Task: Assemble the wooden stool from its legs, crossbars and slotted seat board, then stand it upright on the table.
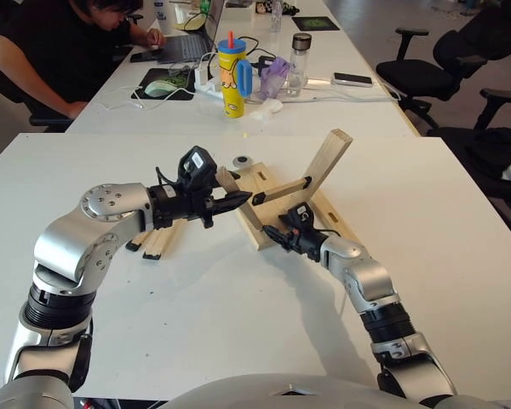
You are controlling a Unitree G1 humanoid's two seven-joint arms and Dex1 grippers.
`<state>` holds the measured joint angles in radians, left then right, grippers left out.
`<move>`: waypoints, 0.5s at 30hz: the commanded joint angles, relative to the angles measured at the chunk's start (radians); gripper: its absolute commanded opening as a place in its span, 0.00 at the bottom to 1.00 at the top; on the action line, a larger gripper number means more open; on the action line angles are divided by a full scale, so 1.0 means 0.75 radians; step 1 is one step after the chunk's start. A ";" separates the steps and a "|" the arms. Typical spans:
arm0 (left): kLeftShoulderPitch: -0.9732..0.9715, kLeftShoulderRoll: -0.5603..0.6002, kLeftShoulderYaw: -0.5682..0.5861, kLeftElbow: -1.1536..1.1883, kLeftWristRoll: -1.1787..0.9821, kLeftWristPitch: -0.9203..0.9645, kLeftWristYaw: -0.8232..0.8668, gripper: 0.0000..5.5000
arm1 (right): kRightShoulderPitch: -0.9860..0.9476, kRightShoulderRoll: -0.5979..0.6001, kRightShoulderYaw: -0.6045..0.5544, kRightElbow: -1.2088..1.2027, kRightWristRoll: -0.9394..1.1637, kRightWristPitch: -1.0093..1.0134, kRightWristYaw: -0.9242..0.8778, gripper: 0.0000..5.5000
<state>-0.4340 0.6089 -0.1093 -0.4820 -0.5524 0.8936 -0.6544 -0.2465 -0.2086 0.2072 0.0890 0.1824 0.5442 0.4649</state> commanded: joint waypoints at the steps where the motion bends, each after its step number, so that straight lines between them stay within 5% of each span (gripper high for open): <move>1: 0.020 -0.092 -0.143 0.096 -0.007 0.075 -0.007 0.37 | 0.103 -0.007 0.088 0.083 -0.015 0.151 0.043 0.52; 15: -0.010 -0.168 -0.290 0.438 0.165 -0.085 -0.080 0.37 | 0.133 -0.002 0.127 0.102 -0.034 0.040 0.071 0.52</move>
<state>-0.5365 0.4784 -0.2224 -0.2432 -0.4492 0.7668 -0.6689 -0.2418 -0.2188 0.2637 0.0919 0.1642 0.5391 0.4957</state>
